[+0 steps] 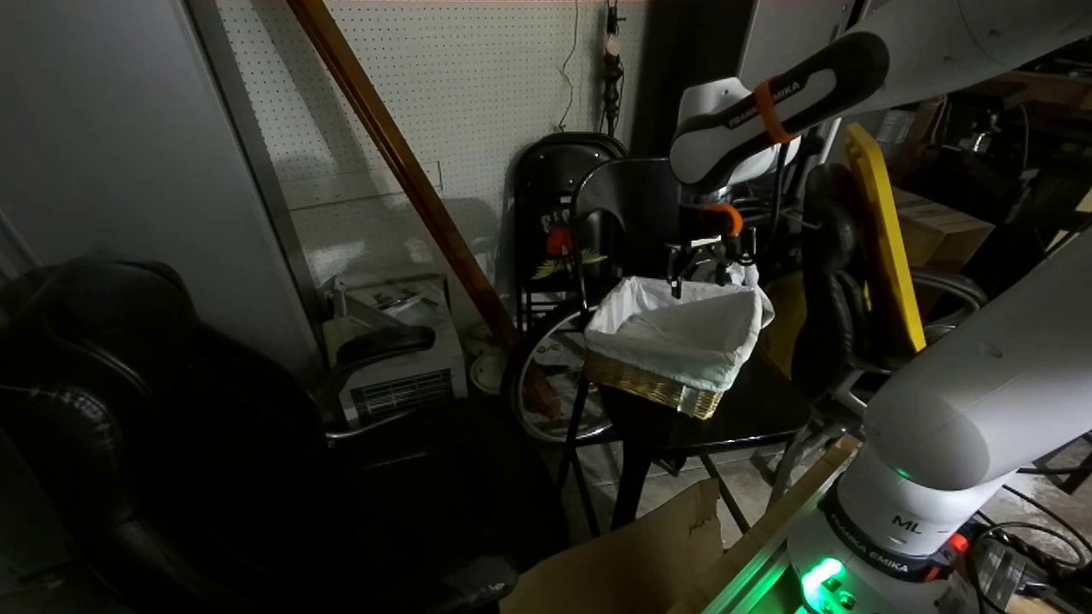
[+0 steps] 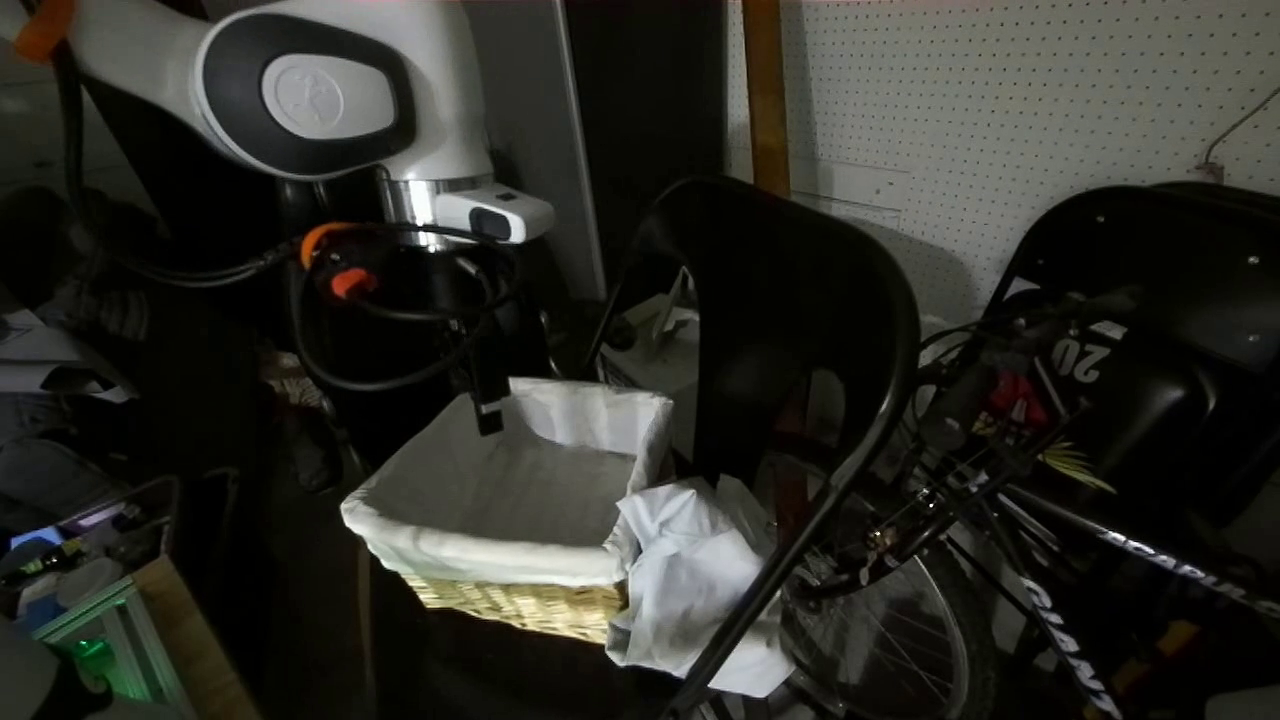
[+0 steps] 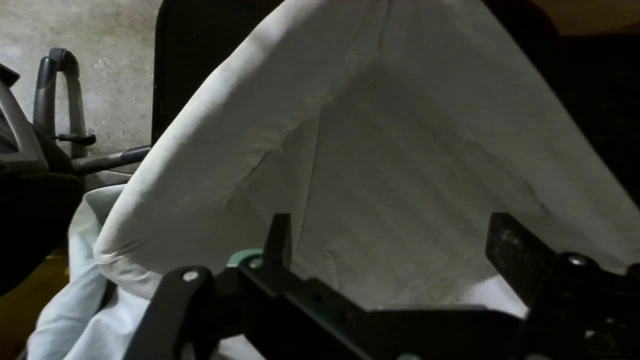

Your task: Remove the white cloth from the basket.

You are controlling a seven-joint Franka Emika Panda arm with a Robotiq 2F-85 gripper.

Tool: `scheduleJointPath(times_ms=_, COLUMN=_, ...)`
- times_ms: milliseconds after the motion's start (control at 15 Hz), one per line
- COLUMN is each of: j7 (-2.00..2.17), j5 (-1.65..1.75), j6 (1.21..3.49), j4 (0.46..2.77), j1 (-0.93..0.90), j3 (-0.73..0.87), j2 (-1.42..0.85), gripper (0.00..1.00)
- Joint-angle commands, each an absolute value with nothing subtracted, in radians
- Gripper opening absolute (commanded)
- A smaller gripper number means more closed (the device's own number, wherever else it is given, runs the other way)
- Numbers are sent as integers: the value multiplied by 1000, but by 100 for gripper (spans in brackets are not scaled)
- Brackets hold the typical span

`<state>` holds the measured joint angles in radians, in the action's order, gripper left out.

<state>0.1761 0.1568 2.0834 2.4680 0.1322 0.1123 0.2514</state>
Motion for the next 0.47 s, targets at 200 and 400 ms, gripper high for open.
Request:
scheduleJointPath(times_ms=200, j7=115, j5=156, j6=2083, j4=2508, j1=100, j3=71, j2=257, gripper=100)
scheduleJointPath(times_ms=400, j7=106, j5=156, j6=2083, j4=2511, j1=94, j3=68, j2=257, gripper=100)
